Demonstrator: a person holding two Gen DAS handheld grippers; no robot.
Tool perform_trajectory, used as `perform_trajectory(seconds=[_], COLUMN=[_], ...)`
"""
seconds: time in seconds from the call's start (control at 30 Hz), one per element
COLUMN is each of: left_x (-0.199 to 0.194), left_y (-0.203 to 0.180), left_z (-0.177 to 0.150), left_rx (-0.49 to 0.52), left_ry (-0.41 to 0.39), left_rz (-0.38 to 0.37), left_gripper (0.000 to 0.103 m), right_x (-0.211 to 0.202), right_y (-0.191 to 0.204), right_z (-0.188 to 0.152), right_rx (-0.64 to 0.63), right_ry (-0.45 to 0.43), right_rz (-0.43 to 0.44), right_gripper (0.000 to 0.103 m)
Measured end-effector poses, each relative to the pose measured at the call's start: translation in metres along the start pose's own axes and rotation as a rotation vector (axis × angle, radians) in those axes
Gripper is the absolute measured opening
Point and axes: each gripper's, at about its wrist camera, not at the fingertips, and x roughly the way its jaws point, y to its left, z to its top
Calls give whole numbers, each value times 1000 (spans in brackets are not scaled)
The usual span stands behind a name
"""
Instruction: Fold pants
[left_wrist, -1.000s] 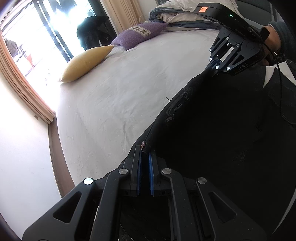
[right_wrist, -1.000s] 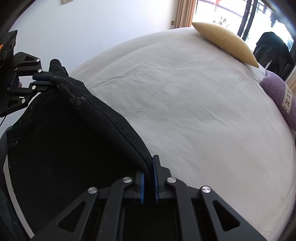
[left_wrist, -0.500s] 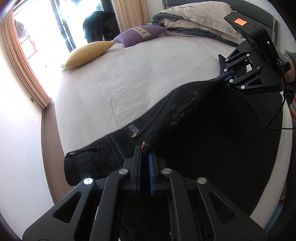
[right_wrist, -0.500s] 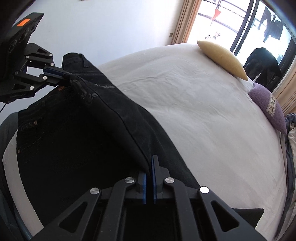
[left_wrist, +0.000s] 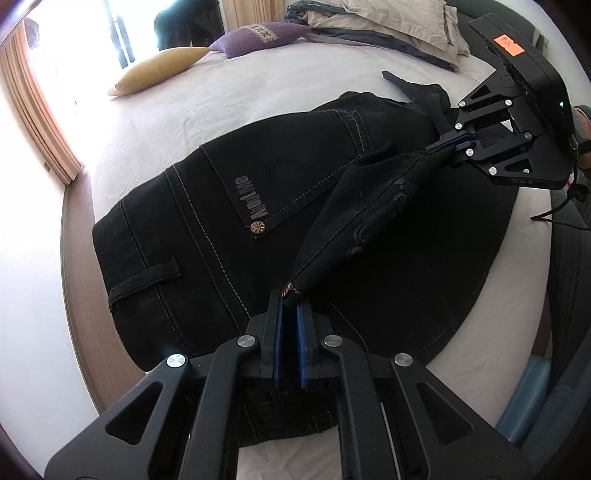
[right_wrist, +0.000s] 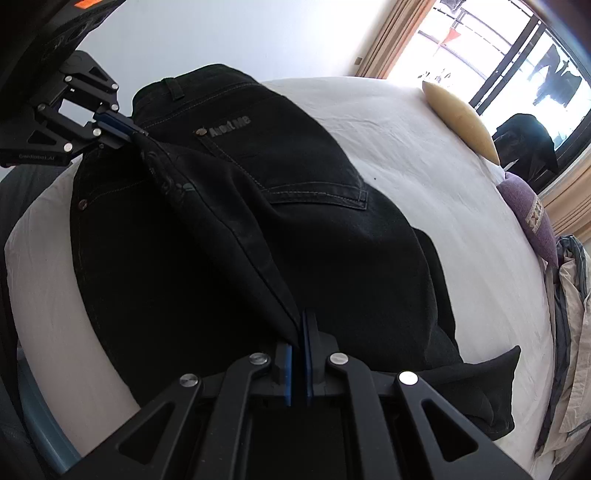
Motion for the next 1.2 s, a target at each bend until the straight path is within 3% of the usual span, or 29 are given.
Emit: perform_trajectory(seconds=[0.47,0.73,1.03,1.2], left_x=[-6,0,8,10], left_y=[-30,-22,-25,-16], left_z=[-20,-10,-23,-24], left_rx=[164,150,152,128], left_ry=[13,15,12,-3], left_rz=[-58,-61,-71,-82], left_gripper=[5,5,6,11], right_x=[8,3,9,11], right_y=[37,55,60,67], right_z=[-36,-47,-55,-61], right_rx=[54,37,40,-2], right_ry=[38,56,72,68], right_rz=[-43,-74,-91,-136], right_gripper=[5,6,6,9])
